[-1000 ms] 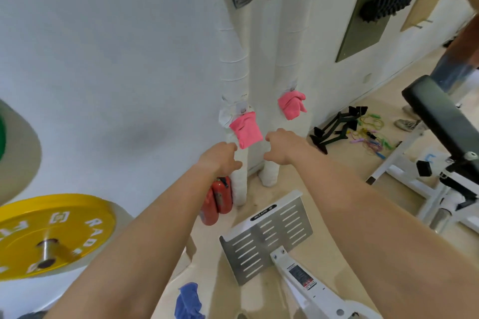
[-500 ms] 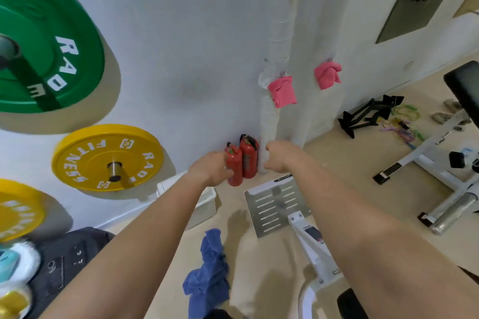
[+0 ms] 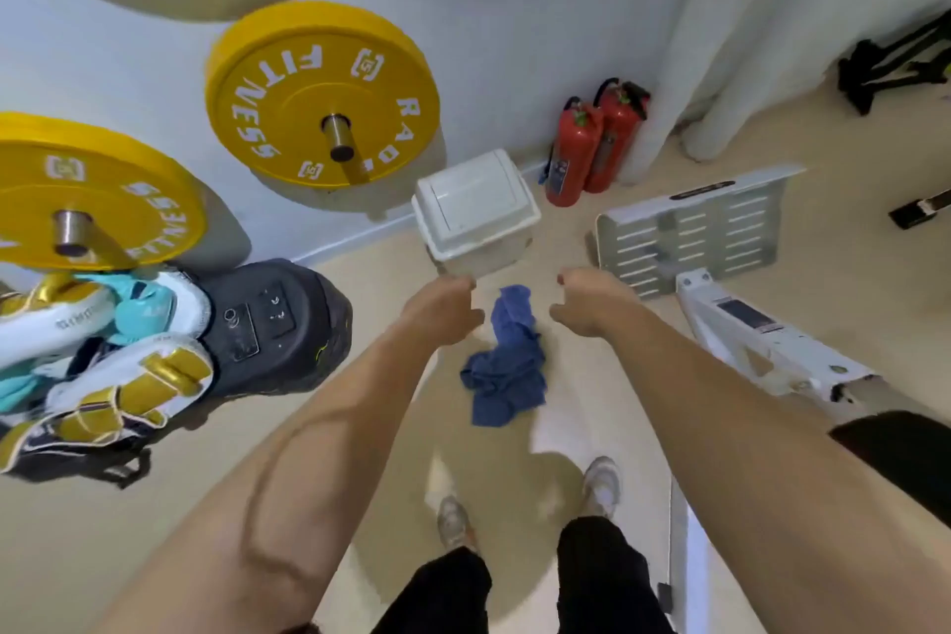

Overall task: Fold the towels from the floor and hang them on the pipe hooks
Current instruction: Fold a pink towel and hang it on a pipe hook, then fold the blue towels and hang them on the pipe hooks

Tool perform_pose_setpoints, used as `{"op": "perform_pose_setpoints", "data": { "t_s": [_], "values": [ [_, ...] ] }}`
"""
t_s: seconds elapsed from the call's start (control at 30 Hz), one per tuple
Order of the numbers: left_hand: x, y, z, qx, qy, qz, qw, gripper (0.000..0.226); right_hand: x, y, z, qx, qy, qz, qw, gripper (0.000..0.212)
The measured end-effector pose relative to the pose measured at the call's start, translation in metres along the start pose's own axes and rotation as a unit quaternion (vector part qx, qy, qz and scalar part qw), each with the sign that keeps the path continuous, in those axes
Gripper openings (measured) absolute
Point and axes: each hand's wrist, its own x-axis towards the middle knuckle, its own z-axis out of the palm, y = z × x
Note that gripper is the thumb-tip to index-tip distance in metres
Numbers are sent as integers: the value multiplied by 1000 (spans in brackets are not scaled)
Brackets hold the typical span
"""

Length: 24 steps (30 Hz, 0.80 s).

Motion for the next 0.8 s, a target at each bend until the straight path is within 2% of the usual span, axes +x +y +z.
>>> {"op": "perform_pose_setpoints", "data": {
  "t_s": [0.07, 0.17, 0.23, 0.37, 0.47, 0.6, 0.67, 0.73, 0.8],
  "values": [
    [15, -39, 43, -12, -30, -22, 999, 56, 23, -13, 61, 17, -41, -3, 999, 51],
    [44, -82, 120, -47, -63, -43, 996, 52, 65, -16, 150, 48, -86, 7, 995, 22],
    [71, -107, 179, -63, -85, -54, 993, 44, 99, -9, 212, 52, -107, 14, 993, 11],
    [143, -153, 312, -99, -99, -87, 986, 44, 180, 27, 335, 40, -103, 16, 994, 26],
    [213, -177, 402, -121, -88, -73, 986, 46, 245, 61, 421, 37, -95, 14, 995, 33],
    [313, -194, 500, -115, -61, -61, 990, 41, 327, 99, 527, 51, -96, 14, 994, 23],
    [352, -199, 538, -105, -42, -60, 992, 47, 359, 109, 569, 55, -76, -11, 995, 25],
    [382, -200, 568, -71, -9, -50, 996, 52, 383, 117, 601, 27, -6, -46, 999, 31],
    [402, -204, 591, -13, 23, -35, 999, 41, 402, 120, 626, -21, 76, -79, 994, 30]
  ]
}}
